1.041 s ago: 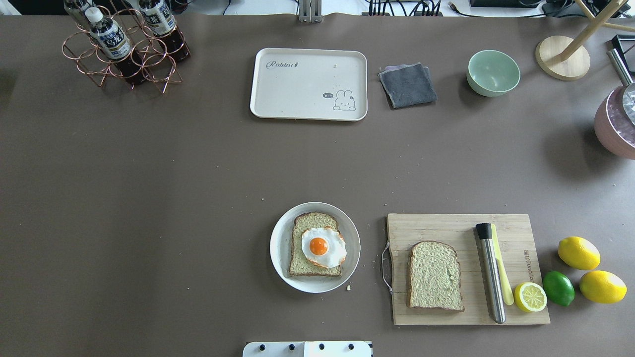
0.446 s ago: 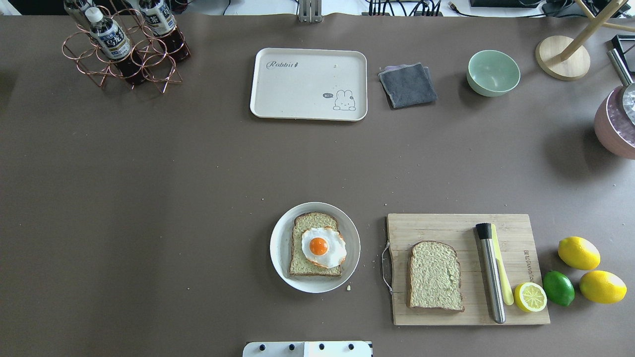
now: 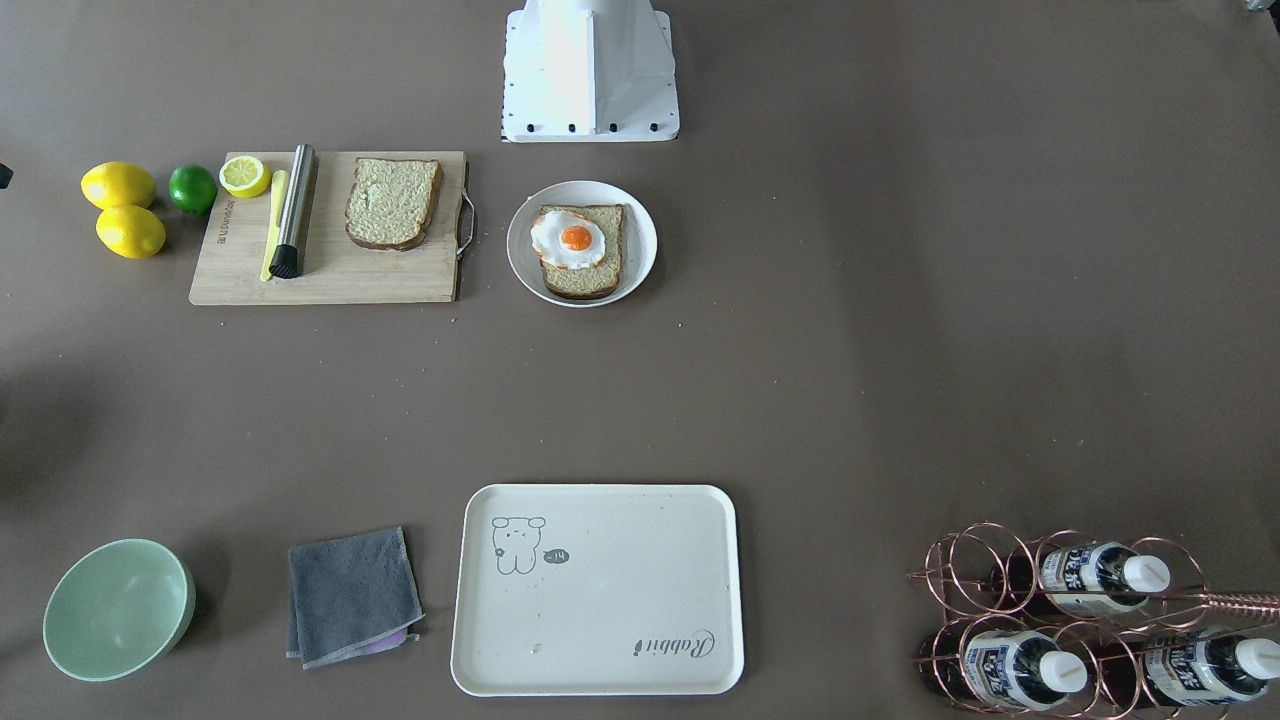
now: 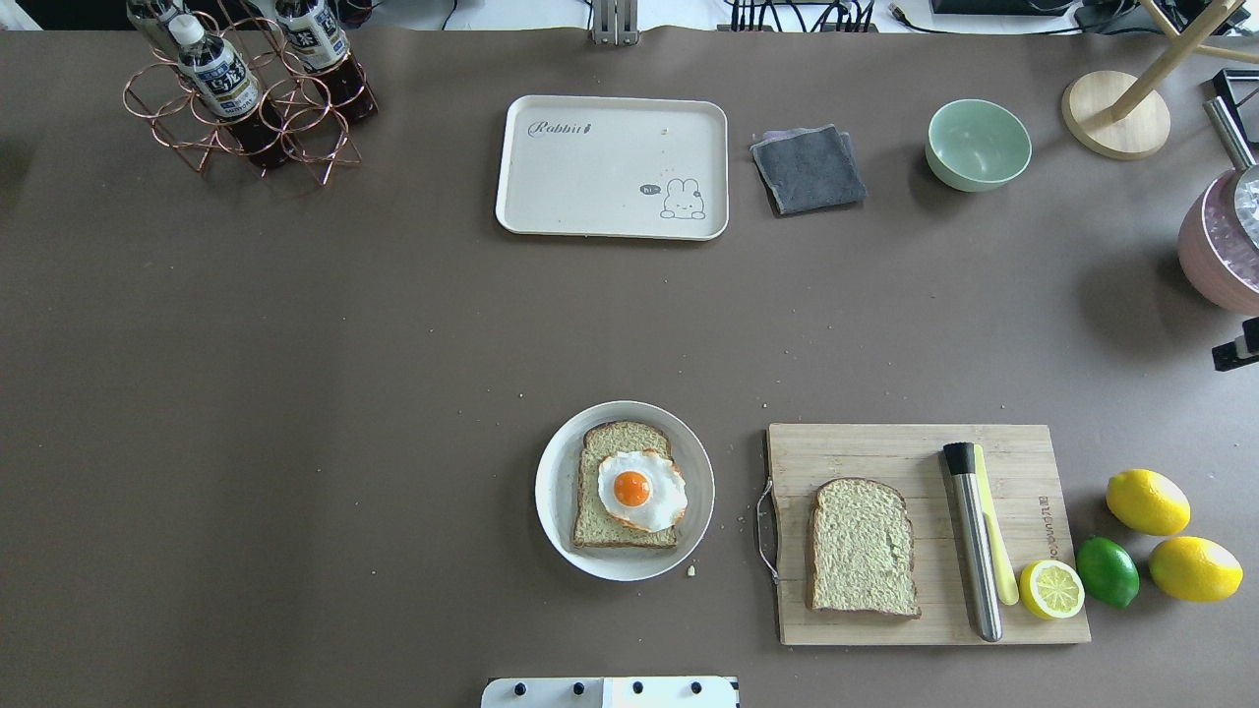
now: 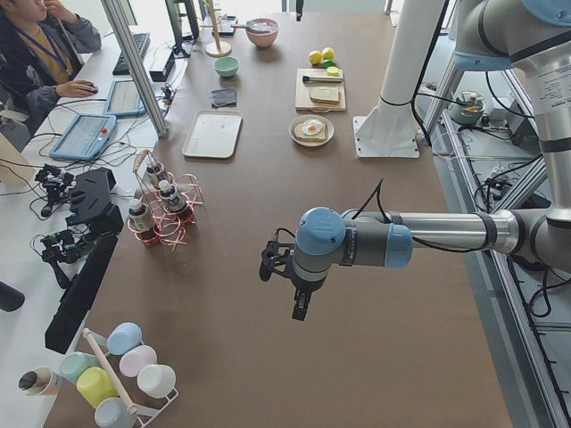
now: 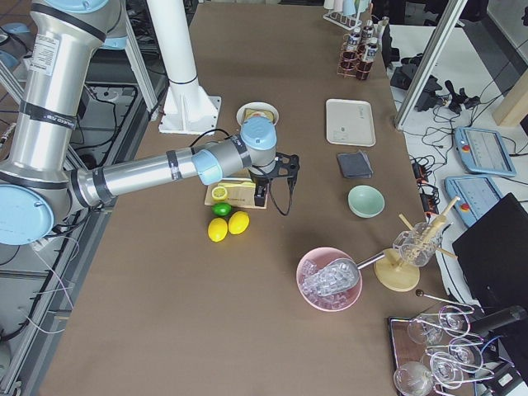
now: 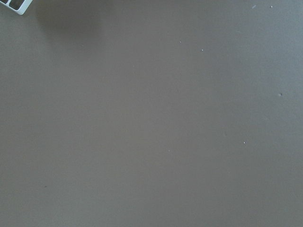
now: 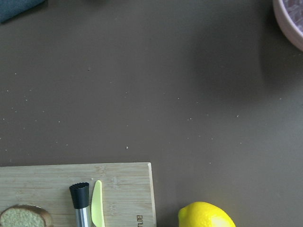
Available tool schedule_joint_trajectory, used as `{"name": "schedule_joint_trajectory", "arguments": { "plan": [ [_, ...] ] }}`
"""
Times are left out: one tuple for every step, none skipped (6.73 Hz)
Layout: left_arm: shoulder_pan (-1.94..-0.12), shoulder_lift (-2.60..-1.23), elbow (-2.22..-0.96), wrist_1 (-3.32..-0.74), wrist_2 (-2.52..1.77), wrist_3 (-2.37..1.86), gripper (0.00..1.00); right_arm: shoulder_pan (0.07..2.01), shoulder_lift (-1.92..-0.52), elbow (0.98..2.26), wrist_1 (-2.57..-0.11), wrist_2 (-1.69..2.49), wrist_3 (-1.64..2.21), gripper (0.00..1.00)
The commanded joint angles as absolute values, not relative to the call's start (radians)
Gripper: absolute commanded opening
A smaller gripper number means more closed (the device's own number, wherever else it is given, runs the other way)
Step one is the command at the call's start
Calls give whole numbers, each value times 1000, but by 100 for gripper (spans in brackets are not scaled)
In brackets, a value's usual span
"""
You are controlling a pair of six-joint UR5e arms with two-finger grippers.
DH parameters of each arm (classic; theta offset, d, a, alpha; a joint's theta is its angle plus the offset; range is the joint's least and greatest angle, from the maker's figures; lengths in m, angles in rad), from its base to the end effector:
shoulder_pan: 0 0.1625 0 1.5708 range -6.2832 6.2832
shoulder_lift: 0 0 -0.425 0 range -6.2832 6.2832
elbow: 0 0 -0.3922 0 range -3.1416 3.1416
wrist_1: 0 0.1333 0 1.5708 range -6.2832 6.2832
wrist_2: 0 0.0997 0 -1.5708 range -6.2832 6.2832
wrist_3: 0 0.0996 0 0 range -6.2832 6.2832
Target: Make sandwich and place on tray
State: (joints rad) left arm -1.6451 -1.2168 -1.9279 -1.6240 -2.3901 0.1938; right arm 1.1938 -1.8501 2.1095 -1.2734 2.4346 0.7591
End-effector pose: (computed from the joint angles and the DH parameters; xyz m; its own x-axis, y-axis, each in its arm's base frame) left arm -0.0862 -0.3428 0.6222 0.6854 0.1823 -0.7050 -0.0590 0.9789 0.1957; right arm -0.0866 -0.3752 0.4727 0.5459 0.0988 0.8320 -0.0871 0.9943 -0.0609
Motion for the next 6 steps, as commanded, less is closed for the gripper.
{"name": "schedule_joint_trajectory", "arguments": {
  "plan": [
    [-1644, -1221, -1928, -1623, -2391, 192, 97, 961, -1845, 2124, -1109, 2323, 1042, 100],
    [-1644, -1221, -1927, -1623, -2391, 192, 97, 865, -1842, 2134, -1054, 2277, 1139, 99],
    [-1644, -1221, -1925, -1623, -2391, 192, 97, 765, -1833, 2134, -1011, 2213, 1232, 99],
    [-1644, -1223, -1922, -1623, -2391, 192, 97, 693, -1810, 2134, -1006, 2163, 1282, 99],
    [-1644, -1224, -1922, -1623, -2391, 192, 97, 611, -1784, 2132, -1006, 2098, 1311, 98],
    [-1644, -1223, -1922, -1623, -2391, 192, 97, 538, -1769, 2126, -1006, 2041, 1342, 98]
  ]
}}
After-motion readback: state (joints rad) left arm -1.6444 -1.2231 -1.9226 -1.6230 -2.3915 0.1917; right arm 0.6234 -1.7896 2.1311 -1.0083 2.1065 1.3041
